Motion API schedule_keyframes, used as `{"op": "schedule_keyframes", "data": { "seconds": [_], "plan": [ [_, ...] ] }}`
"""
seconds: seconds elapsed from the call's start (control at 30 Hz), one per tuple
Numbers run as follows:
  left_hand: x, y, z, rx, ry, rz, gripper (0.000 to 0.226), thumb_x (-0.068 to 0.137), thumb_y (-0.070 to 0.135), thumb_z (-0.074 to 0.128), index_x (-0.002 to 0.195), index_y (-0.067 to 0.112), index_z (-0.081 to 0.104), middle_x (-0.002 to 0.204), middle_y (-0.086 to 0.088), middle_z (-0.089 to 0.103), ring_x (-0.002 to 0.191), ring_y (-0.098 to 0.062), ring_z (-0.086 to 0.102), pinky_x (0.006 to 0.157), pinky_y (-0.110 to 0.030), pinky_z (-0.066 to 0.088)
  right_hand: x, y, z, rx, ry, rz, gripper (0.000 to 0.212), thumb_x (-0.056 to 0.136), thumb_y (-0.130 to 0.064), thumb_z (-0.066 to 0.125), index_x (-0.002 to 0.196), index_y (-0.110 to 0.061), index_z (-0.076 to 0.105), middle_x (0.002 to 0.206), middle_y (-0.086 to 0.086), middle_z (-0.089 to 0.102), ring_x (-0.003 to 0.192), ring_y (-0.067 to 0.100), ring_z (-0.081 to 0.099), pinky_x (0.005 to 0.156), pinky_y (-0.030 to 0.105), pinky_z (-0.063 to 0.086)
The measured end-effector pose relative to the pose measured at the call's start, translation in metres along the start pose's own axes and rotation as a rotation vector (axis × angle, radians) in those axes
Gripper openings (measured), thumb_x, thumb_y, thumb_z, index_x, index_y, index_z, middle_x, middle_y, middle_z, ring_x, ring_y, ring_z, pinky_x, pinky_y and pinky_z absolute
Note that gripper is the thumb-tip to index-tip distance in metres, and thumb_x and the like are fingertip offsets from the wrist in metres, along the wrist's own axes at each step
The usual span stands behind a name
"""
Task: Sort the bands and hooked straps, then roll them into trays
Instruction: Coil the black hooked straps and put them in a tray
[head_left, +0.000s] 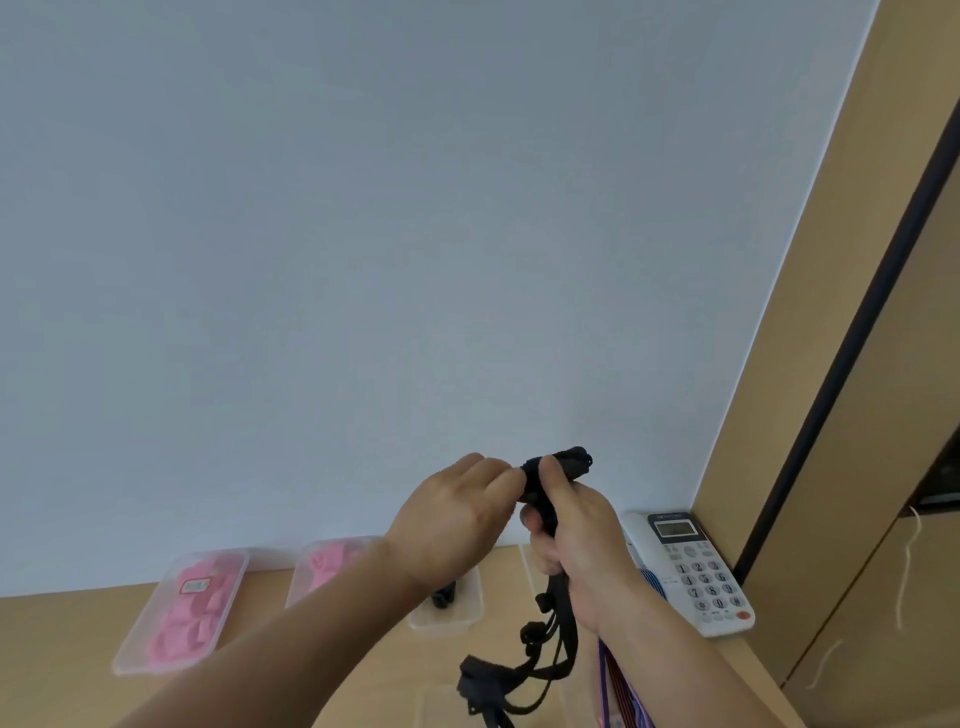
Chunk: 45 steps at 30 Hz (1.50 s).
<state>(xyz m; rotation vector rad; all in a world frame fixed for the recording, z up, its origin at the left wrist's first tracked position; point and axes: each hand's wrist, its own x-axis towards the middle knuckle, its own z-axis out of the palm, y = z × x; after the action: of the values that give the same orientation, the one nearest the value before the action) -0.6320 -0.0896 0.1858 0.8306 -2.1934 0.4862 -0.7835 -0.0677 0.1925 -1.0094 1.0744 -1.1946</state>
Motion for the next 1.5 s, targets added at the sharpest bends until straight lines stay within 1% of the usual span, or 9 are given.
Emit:
{"op": "schedule_keyframes", "data": {
  "seconds": [0.1,0.23,0.4,0.67,0.83,0.93,1.03,1.2,1.5],
  "plan": [
    [-0.002,0.008,-0.008,-0.639,-0.146,-0.617,0.033,0.079,0.036,0.057,0.112,0.029,0.053,0.097,0.018,0.067,0.077,-0.003,0.064,0.063,-0.019,0.051,0.000,0.002,-0.005,0.001,0.023,-0.076,0.038,0.100,-0.043,0.050,0.089,-0.009,0.064,0.062,0.004,0.053,0.042,0.009,0.032,0.039,0.021,0.024],
    [0.001,0.005,-0.020,-1.292,-0.357,-1.028,0.029,0.085,0.037,0.061,0.098,0.010,0.063,0.089,-0.012,0.072,0.061,-0.022,0.059,0.052,-0.030,0.045,-0.002,0.002,-0.008,0.011,-0.011,-0.132,0.035,0.099,-0.043,0.051,0.082,-0.017,0.067,0.063,0.004,0.054,0.044,0.010,0.034,0.041,0.020,0.025],
    [-0.002,0.008,-0.019,-1.210,-0.298,-0.924,0.019,0.095,0.023,0.063,0.091,0.006,0.057,0.081,-0.012,0.074,0.052,-0.017,0.057,0.048,-0.025,0.043,-0.002,0.004,-0.010,-0.101,-0.075,-0.120,0.041,0.099,-0.046,0.049,0.088,-0.011,0.066,0.065,0.006,0.057,0.043,0.009,0.034,0.042,0.021,0.026],
    [-0.005,0.014,-0.014,-0.429,-0.257,-0.692,0.020,0.100,0.032,0.054,0.088,0.015,0.050,0.072,0.006,0.068,0.060,-0.016,0.062,0.054,-0.026,0.048,0.001,0.010,-0.004,-0.423,0.062,-0.128,0.055,0.100,-0.048,0.041,0.060,-0.016,0.059,0.054,-0.003,0.061,0.040,0.005,0.040,0.042,0.015,0.031],
    [-0.014,0.008,-0.006,0.079,-0.270,-0.090,0.035,0.063,0.001,0.081,0.071,0.012,0.049,0.050,0.003,0.042,0.040,-0.018,0.037,0.040,-0.021,0.018,-0.002,0.017,0.006,-0.381,0.019,-0.076,0.057,0.101,-0.052,0.035,0.063,-0.018,0.061,0.056,-0.002,0.061,0.046,0.004,0.046,0.049,0.018,0.035],
    [-0.024,-0.002,0.000,0.180,-0.150,0.052,0.037,0.053,-0.007,0.066,0.076,0.013,0.044,0.053,0.000,0.044,0.042,-0.017,0.038,0.043,-0.022,0.016,-0.003,0.017,0.001,-0.251,-0.028,0.010,0.052,0.098,-0.055,0.043,0.068,-0.015,0.059,0.059,0.003,0.057,0.043,0.008,0.038,0.042,0.019,0.029],
    [-0.027,0.002,0.009,-0.013,-0.135,-0.183,0.025,0.069,-0.005,0.069,0.084,0.011,0.057,0.066,0.001,0.058,0.052,-0.018,0.054,0.042,-0.025,0.036,-0.003,0.018,-0.001,-0.178,-0.040,0.031,0.048,0.099,-0.049,0.047,0.068,-0.014,0.060,0.059,0.003,0.054,0.041,0.008,0.035,0.041,0.020,0.027],
    [-0.015,0.004,-0.005,-1.161,-0.264,-1.099,0.030,0.090,0.036,0.055,0.112,0.015,0.061,0.094,-0.001,0.075,0.085,-0.017,0.072,0.074,-0.036,0.056,-0.004,0.018,-0.005,-0.111,-0.116,-0.084,0.049,0.100,-0.048,0.043,0.070,-0.013,0.060,0.055,-0.003,0.051,0.044,0.007,0.035,0.046,0.021,0.030],
    [-0.008,0.004,-0.008,-0.850,-0.221,-0.904,0.013,0.099,0.025,0.058,0.093,0.016,0.065,0.078,0.001,0.073,0.074,-0.007,0.066,0.073,-0.030,0.055,0.002,0.025,-0.004,-0.223,-0.132,-0.117,0.039,0.103,-0.042,0.041,0.088,-0.021,0.071,0.066,0.002,0.062,0.045,0.010,0.039,0.046,0.019,0.034]
  ]
}}
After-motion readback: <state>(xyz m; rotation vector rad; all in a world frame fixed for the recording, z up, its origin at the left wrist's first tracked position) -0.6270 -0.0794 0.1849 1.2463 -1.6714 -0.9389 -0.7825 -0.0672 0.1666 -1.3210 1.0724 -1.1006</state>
